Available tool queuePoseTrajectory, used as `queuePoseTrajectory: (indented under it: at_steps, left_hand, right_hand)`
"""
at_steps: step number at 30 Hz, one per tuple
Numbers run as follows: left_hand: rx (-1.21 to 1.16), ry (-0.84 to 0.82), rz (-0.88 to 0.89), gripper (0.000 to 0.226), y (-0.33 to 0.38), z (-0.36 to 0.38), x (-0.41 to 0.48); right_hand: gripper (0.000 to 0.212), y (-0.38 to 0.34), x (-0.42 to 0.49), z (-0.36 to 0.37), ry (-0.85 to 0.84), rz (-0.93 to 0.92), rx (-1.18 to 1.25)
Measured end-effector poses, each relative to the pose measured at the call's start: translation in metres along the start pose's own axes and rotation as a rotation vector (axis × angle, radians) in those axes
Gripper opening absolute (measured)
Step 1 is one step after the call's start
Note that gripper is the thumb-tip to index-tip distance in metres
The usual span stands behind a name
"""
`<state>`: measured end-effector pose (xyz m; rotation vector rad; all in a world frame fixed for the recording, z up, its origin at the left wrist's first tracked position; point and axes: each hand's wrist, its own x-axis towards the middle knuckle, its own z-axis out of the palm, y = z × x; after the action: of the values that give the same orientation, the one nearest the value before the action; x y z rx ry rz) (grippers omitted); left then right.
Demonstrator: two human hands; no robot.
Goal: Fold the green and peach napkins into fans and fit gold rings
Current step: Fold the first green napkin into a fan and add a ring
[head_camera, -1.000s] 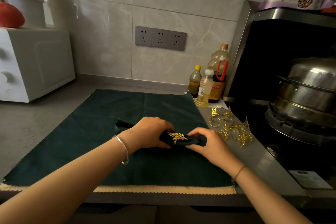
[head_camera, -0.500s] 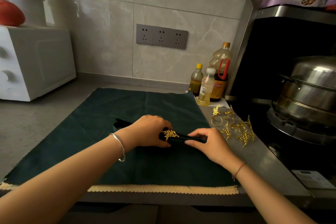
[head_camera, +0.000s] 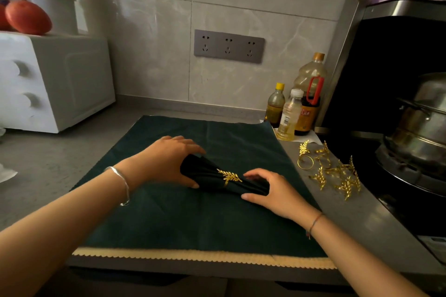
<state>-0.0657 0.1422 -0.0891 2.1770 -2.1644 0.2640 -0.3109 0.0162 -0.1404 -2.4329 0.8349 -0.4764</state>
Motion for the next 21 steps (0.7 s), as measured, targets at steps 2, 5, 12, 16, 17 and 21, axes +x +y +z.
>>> queuePoseTrajectory:
  at_steps: [2, 5, 12, 16, 17, 21]
  left_hand:
    - [-0.082, 0.025, -0.044, 0.081, -0.009, 0.001, -0.005]
    - [-0.231, 0.070, -0.091, 0.083, -0.025, 0.007, -0.009]
    - [-0.619, 0.219, -0.323, 0.078, -0.104, 0.033, 0.004]
    - [-0.512, 0.115, -0.546, 0.078, -0.167, 0.059, 0.020]
    - [-0.468, 0.105, -0.586, 0.078, -0.184, 0.066, 0.024]
    - [-0.380, 0.083, -0.711, 0.066, -0.242, 0.086, 0.033]
  right_hand:
    - [0.053, -0.011, 0.006, 0.008, 0.018, -0.028, 0.033]
    - [0.052, -0.023, 0.020, 0.022, 0.035, -0.056, 0.005]
    - [0.042, -0.029, 0.080, 0.027, 0.075, -0.034, 0.109]
    - [0.038, -0.040, 0.148, 0.014, 0.074, 0.000, 0.215]
    - [0.036, -0.046, 0.172, 0.014, 0.071, -0.004, 0.219]
    - [0.029, -0.071, 0.259, 0.028, 0.043, -0.074, 0.216]
